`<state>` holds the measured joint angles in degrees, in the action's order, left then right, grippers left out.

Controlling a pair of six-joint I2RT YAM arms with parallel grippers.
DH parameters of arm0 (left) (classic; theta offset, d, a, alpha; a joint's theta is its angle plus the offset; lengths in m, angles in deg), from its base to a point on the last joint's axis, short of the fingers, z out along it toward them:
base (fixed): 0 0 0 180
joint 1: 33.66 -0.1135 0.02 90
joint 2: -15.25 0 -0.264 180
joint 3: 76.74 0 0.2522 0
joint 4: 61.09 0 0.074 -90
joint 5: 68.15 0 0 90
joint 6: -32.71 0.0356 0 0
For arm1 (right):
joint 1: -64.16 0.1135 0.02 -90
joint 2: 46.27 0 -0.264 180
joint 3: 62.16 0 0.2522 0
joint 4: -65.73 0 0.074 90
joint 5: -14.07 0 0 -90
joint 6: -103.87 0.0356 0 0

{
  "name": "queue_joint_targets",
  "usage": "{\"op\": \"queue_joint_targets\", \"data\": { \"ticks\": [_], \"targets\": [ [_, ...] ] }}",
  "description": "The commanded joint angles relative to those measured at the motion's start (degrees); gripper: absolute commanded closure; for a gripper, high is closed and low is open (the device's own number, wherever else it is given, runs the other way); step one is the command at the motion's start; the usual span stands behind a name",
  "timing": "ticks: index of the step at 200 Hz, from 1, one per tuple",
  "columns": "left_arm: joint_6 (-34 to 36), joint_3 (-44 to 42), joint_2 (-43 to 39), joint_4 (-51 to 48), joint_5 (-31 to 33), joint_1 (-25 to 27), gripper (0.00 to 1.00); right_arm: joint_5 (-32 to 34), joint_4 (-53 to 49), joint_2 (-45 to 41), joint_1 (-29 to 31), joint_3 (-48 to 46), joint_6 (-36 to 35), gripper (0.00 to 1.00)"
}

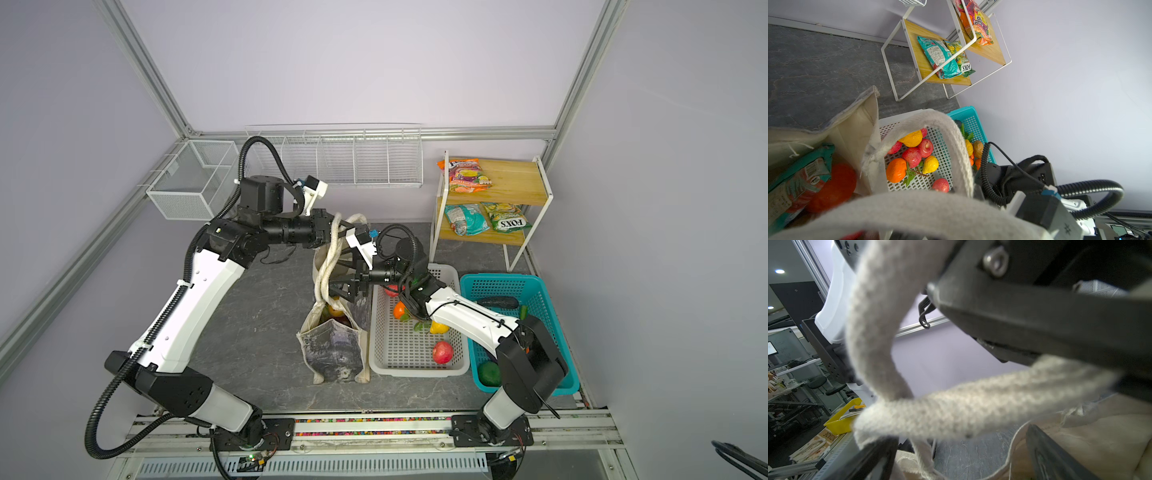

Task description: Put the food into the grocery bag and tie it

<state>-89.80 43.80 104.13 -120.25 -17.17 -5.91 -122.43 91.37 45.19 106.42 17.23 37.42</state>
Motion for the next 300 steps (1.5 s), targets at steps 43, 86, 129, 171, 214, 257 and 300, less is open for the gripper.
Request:
{"op": "queue_joint_targets", "data": {
  "ticks": [43, 86, 129, 171, 214, 257, 300],
  "targets": [
    [0.4, -2.0, -1.3, 0.8, 0.6, 0.0, 1.0, -1.1, 5.2, -0.6, 1.2, 0.4, -0.3, 0.01],
    [-0.3, -5.6, -2.5, 3.5, 0.6, 0.0, 1.0, 1.5, 10.0, 1.1, 1.3, 3.2, 4.9, 0.01],
    [-0.2, -6.6, -3.2, 4.1, 0.8, 0.0, 1.0, 5.6, 15.4, 3.8, 1.3, 6.3, 12.3, 0.03],
    [0.2, -7.6, -3.8, 4.4, 1.5, 0.0, 1.0, 9.3, 18.2, 5.3, 1.3, 7.7, 17.9, 0.08],
    [0.3, -9.1, -5.0, 5.6, 3.7, 0.0, 1.0, 12.3, 18.7, 5.4, 2.3, 7.8, 20.4, 0.11],
    [0.5, -10.6, -5.6, 6.1, 5.5, 0.0, 1.0, 16.4, 16.4, 5.4, 3.9, 7.8, 20.4, 0.02],
    [1.1, -11.2, -6.3, 5.9, 6.9, 0.0, 1.0, 16.8, 11.5, 5.0, 5.1, 8.4, 17.8, 0.22]
  ]
}}
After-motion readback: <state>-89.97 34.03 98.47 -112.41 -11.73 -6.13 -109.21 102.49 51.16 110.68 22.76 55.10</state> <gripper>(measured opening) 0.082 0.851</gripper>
